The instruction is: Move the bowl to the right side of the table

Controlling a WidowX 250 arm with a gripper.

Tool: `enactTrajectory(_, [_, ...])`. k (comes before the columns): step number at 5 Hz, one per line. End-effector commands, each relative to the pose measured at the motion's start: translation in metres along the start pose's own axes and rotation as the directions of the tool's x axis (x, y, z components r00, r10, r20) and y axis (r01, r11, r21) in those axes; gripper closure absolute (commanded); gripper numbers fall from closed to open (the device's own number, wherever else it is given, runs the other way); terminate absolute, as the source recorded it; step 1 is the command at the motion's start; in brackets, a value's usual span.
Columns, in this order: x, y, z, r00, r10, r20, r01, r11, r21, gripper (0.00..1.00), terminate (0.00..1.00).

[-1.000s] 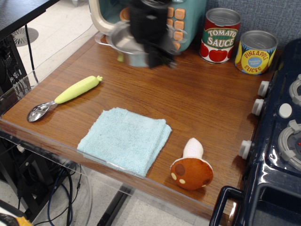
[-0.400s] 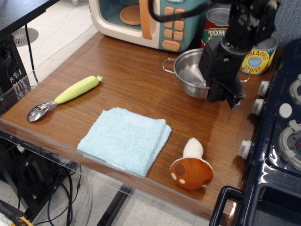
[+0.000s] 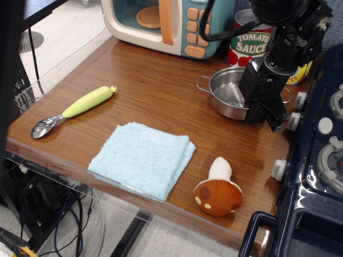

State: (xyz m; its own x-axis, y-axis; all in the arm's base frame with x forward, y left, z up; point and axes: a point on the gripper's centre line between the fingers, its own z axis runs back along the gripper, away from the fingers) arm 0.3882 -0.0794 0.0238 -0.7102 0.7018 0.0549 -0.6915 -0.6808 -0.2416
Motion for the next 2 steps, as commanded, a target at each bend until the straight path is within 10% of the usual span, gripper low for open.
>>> enactTrajectory(1, [-0.0001,-0.0113,0.004,1.0,0.02,-0.019,-0.02,1.0,0.0,1.0,0.0])
enactTrajectory(2, [0.0034,-0.0142,-0.0009,0.999,0.041,0.014,-0.041,0.999,0.028,0.0,0.0])
